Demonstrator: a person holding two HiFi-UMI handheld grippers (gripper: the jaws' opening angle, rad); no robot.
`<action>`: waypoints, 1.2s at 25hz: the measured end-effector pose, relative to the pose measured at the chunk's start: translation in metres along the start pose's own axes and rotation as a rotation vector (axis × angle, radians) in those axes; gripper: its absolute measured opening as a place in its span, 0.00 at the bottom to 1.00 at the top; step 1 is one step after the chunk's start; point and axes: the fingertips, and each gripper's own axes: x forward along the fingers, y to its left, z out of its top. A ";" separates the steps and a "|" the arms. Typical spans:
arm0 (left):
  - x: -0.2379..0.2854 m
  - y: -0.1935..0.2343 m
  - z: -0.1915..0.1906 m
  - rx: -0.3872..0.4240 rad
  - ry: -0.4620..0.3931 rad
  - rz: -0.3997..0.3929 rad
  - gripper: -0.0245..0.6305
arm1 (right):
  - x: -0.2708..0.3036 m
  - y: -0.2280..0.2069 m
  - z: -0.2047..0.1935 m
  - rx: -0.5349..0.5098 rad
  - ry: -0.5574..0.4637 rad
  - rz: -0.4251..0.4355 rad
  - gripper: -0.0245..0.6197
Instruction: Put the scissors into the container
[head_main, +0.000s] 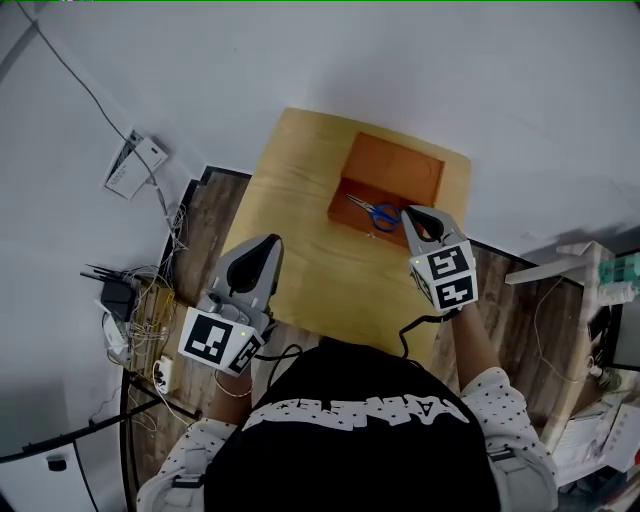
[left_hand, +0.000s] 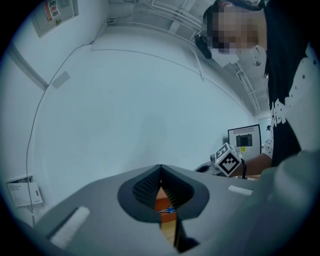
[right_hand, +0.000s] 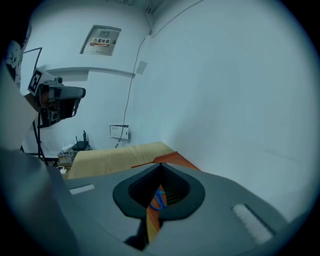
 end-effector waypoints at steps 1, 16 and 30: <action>0.002 -0.003 0.001 0.002 -0.003 -0.013 0.04 | -0.007 -0.001 0.002 -0.013 -0.007 -0.016 0.06; 0.014 -0.035 0.004 0.012 -0.022 -0.136 0.04 | -0.079 -0.003 0.009 0.149 -0.114 -0.078 0.06; 0.001 -0.059 -0.004 0.010 -0.010 -0.163 0.04 | -0.105 0.005 -0.002 0.154 -0.122 -0.098 0.06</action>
